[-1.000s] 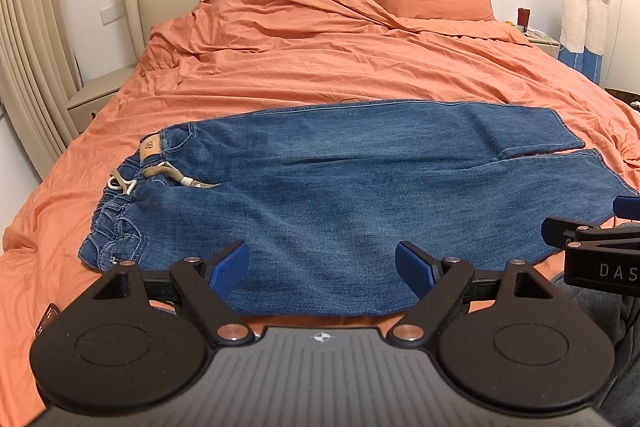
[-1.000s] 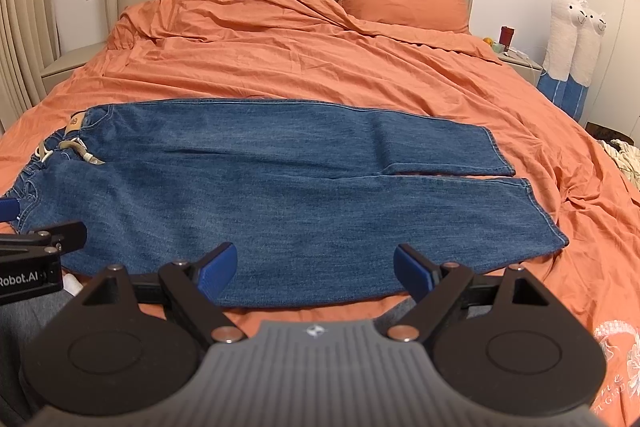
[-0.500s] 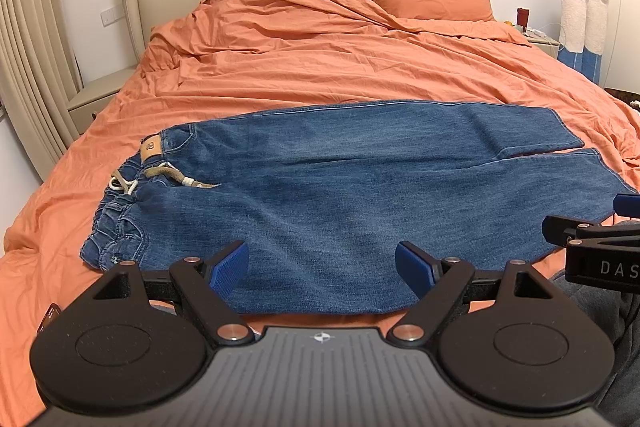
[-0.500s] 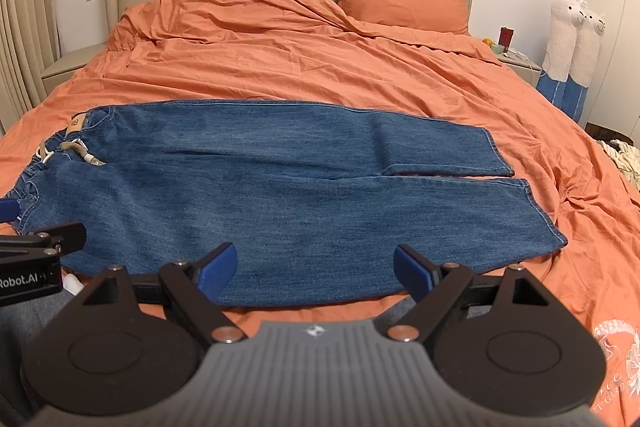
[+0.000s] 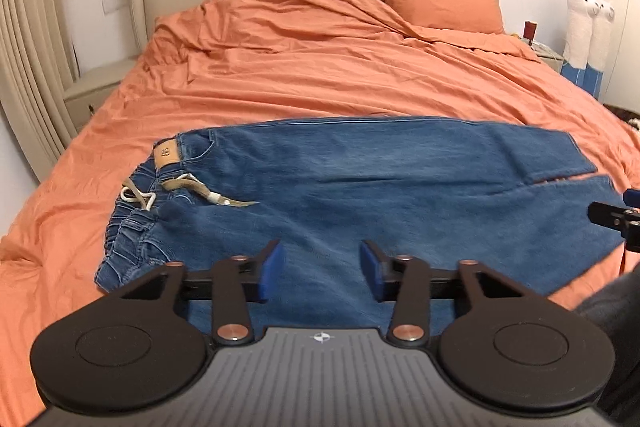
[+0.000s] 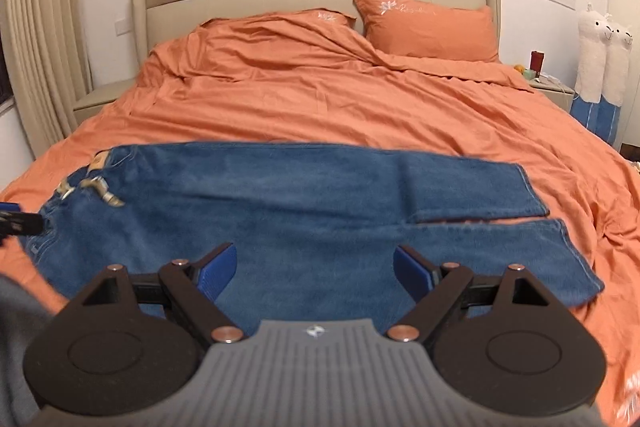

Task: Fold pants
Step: 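Move the left tool to the jeans waistband and close on it, then lift the waistband with the left tool while the right tool grasps the leg hem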

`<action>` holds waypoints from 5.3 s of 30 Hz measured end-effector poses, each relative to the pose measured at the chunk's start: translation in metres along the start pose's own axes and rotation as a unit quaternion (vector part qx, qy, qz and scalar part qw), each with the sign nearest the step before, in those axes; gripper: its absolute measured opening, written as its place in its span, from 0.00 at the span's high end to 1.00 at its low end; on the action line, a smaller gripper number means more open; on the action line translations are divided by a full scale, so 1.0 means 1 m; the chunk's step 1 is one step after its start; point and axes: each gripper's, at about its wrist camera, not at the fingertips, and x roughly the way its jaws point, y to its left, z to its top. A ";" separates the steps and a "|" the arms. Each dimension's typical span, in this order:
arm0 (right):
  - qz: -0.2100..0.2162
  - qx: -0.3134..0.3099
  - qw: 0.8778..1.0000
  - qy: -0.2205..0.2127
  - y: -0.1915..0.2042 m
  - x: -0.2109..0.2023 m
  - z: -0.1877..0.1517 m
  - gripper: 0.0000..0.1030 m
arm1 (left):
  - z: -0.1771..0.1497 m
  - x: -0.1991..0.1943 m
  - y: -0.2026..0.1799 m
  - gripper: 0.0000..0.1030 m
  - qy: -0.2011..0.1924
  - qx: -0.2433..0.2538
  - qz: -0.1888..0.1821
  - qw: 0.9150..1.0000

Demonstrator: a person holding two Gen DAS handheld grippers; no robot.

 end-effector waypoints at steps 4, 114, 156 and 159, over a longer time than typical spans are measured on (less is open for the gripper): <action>0.011 -0.008 1.000 -0.010 -0.016 0.028 0.012 0.21 | 0.021 0.025 0.052 0.71 0.020 -0.036 -0.017 0.999; -0.020 0.032 0.997 0.063 -0.161 -0.005 0.091 0.25 | -0.091 0.148 0.100 0.80 0.230 0.495 0.021 0.838; -0.120 -0.499 0.855 0.081 -0.241 0.062 -0.082 1.00 | 0.012 0.096 0.119 0.86 0.138 0.117 0.121 0.976; -0.143 -0.460 0.875 0.049 -0.238 0.051 -0.039 1.00 | 0.033 0.077 0.123 0.87 0.109 0.100 0.122 0.982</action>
